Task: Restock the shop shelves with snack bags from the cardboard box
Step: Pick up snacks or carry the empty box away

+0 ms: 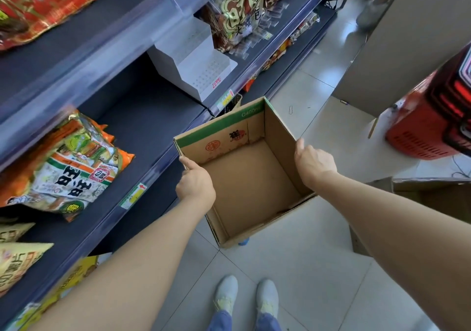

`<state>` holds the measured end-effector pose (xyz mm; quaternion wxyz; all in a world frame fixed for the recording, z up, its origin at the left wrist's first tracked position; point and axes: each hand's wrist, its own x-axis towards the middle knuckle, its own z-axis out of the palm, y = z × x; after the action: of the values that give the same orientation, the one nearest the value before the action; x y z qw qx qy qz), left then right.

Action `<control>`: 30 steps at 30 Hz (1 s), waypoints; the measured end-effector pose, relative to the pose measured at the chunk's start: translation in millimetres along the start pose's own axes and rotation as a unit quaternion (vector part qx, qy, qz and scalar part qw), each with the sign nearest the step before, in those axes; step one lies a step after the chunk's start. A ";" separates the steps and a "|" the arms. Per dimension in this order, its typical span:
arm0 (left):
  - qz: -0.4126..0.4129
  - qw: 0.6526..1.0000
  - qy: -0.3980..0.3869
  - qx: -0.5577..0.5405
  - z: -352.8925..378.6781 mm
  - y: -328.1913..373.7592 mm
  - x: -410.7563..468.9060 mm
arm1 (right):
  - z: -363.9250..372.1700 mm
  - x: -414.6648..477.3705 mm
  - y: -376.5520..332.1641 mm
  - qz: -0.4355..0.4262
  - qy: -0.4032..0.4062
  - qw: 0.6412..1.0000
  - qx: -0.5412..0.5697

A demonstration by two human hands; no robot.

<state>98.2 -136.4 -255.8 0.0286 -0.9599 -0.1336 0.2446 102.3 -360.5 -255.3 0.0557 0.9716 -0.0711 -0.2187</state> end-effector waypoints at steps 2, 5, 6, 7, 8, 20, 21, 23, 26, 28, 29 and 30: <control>-0.006 1.000 0.002 -0.016 -11.7 0.2 2.0 | -5.2 -4.4 -0.8 0.000 -0.003 1.000 0.006; 0.001 1.000 0.000 -0.024 -35.1 1.0 1.0 | -21.7 -13.7 1.5 0.005 -0.007 1.000 0.013; 0.006 1.000 0.003 -0.024 -43.6 1.2 -0.6 | -29.0 -18.3 3.2 0.008 -0.008 1.000 0.013; 0.010 1.000 0.008 -0.025 -52.2 1.2 -2.3 | -37.1 -23.3 5.1 0.012 -0.007 1.000 0.013; 0.015 0.999 0.014 -0.028 -60.9 1.2 -4.7 | -45.9 -28.8 7.4 0.017 -0.004 1.000 0.013; 0.146 0.986 0.082 0.007 -181.5 31.3 -77.4 | -134.6 -136.0 55.1 0.156 0.077 0.980 0.099; 0.160 0.983 0.087 0.010 -188.3 39.0 -85.3 | -139.0 -146.7 62.9 0.171 0.085 0.976 0.107; 0.188 0.977 0.097 0.015 -200.6 55.7 -102.9 | -145.2 -169.5 80.5 0.203 0.103 0.966 0.121; 0.245 0.963 0.112 0.023 -211.4 84.8 -135.3 | -145.9 -207.0 110.0 0.256 0.119 0.949 0.142; 0.286 0.950 0.120 0.029 -214.1 106.5 -161.1 | -140.6 -232.5 130.6 0.294 0.120 0.936 0.154; 0.304 0.944 0.123 0.035 -214.4 117.8 -174.9 | -136.9 -245.4 141.3 0.313 0.120 0.929 0.158; 0.325 0.937 0.123 0.042 -213.3 129.7 -189.8 | -132.4 -259.1 152.6 0.333 0.118 0.921 0.162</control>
<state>71.1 -310.3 3.7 0.0039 -0.9716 0.2005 0.1258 -89.5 -458.3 -7.1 -0.0247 0.9062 -0.4183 -0.0566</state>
